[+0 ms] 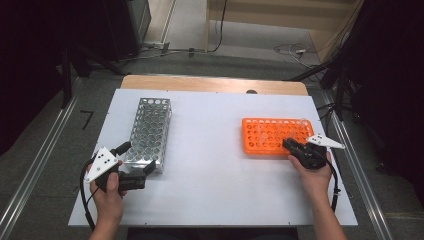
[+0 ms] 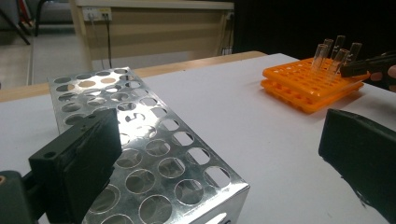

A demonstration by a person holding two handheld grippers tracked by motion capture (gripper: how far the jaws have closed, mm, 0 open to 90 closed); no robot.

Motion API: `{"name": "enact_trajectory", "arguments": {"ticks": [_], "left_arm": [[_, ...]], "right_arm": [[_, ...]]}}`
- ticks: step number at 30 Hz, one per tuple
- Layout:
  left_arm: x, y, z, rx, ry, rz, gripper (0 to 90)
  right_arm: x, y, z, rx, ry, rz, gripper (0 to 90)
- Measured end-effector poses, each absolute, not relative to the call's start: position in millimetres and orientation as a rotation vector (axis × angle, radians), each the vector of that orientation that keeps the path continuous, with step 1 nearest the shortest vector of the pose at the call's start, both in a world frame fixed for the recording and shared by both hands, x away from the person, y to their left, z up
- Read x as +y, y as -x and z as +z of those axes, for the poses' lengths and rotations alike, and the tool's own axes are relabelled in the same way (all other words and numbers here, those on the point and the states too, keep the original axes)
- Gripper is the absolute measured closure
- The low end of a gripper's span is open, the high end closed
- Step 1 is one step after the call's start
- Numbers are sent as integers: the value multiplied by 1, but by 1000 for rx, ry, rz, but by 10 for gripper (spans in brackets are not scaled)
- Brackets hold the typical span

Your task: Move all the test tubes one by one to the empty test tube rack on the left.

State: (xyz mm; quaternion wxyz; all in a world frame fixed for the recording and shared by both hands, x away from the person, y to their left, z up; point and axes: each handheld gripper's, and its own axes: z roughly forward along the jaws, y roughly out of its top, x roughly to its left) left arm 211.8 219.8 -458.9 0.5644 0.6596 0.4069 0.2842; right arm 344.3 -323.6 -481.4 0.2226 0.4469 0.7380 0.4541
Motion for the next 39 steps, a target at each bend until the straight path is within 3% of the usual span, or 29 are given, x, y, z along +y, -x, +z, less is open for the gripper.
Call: {"name": "enact_trajectory", "arguments": {"ticks": [14,33,39], "left_arm": [[212,-209,-450,947,-1564,661,0],[171,-207,-430,854,-1641,535,0],[150,-207,-426,832,-1686,505,62]], "right_arm": [[-330,-329,-450,2006,-1158,1391,742],[-254,-292,-426,2253,-918,1398,742],[-220,-280,-430,2324,-814,1369,742]]}}
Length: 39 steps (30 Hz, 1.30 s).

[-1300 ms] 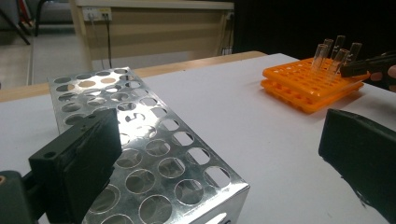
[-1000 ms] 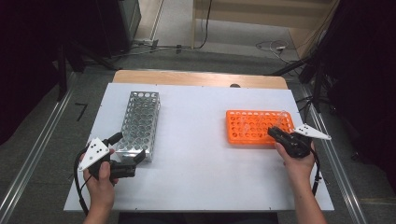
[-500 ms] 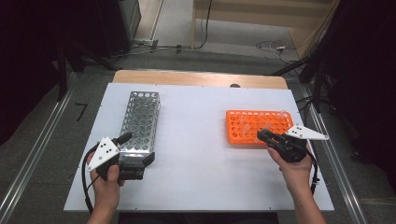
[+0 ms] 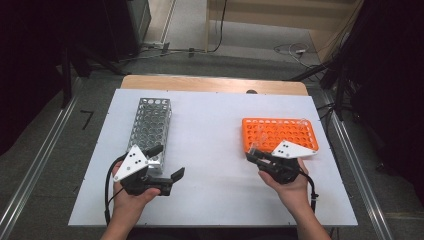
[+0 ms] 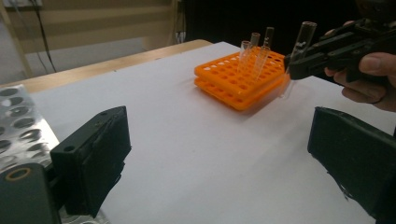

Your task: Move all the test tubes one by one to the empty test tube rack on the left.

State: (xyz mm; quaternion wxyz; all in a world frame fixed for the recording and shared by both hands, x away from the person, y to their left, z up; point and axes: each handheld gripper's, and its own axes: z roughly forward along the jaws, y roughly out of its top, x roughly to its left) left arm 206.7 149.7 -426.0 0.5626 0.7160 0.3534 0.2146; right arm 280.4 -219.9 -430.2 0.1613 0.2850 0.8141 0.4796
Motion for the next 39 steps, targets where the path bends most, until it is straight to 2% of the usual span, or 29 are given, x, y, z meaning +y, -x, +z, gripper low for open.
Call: {"name": "enact_trajectory", "arguments": {"ticks": [12,17,22,39], "left_arm": [[116,-212,-426,825,-1761,389,278],[104,-212,-428,790,-1796,345,406],[95,-212,-429,752,-1815,317,496],[79,-207,-433,709,-1897,356,685]], "right_arm": [[-168,-258,-439,2412,-618,1278,742],[-151,-248,-443,2433,-533,1213,742],[-136,-240,-446,2450,-449,1171,743],[-120,-229,-449,2469,-340,1110,742]]}}
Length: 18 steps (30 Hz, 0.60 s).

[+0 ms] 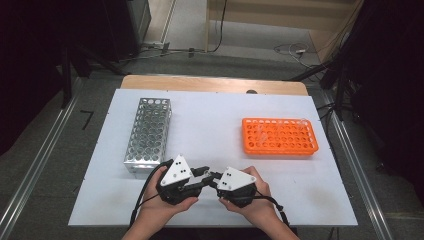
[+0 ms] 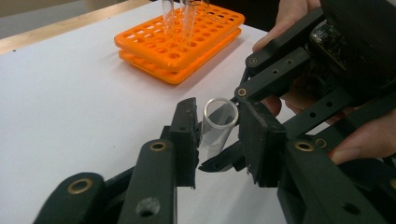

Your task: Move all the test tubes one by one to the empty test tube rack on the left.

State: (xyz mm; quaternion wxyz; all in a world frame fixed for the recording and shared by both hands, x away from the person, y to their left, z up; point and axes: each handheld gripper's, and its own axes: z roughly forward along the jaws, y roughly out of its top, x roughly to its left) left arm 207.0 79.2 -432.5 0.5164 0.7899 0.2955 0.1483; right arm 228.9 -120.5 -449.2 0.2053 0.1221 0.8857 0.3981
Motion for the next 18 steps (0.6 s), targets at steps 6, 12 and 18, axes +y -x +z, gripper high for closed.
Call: {"name": "enact_trajectory", "arguments": {"ticks": [6,12,18], "left_arm": [[78,-206,-433,706,-1914,378,746],[78,-207,-432,724,-1903,379,758],[84,-210,-428,736,-1885,377,760]], "right_arm": [[-119,-227,-449,2468,-325,1097,742],[-119,-228,-449,2472,-350,1122,739],[-127,-232,-448,2440,-428,1188,475]]}}
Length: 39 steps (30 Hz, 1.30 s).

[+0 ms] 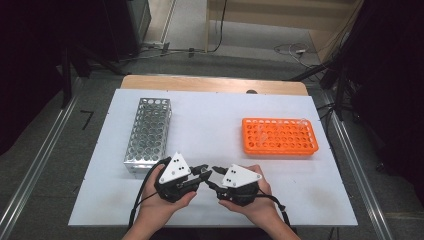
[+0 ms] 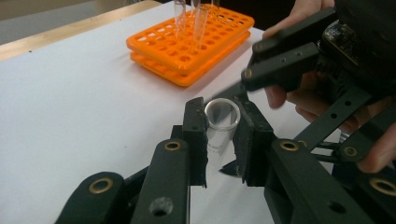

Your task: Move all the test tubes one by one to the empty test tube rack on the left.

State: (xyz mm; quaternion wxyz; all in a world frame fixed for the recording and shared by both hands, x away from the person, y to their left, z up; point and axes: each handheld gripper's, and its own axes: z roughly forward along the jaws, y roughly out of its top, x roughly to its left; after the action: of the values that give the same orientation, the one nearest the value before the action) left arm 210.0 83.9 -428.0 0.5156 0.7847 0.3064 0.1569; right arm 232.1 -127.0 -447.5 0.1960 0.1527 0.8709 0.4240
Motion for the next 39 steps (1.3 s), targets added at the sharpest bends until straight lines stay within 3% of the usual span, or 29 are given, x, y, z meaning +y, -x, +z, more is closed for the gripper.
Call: {"name": "enact_trajectory", "arguments": {"ticks": [3,4,8,12,15,39], "left_arm": [[92,-215,-426,757,-1878,382,761],[92,-215,-426,757,-1878,382,761],[98,-222,-422,784,-1863,392,761],[105,-230,-418,802,-1858,404,761],[112,-236,-414,820,-1854,416,761],[161,-292,-401,942,-1817,518,760]], "right_arm": [[-140,-237,-445,2436,-488,1255,345],[-140,-237,-445,2436,-488,1255,345],[-164,-242,-443,2396,-576,1320,138],[-188,-244,-444,2372,-653,1350,37],[-206,-245,-444,2353,-696,1393,3],[-292,-239,-451,2247,-911,1420,0]]}}
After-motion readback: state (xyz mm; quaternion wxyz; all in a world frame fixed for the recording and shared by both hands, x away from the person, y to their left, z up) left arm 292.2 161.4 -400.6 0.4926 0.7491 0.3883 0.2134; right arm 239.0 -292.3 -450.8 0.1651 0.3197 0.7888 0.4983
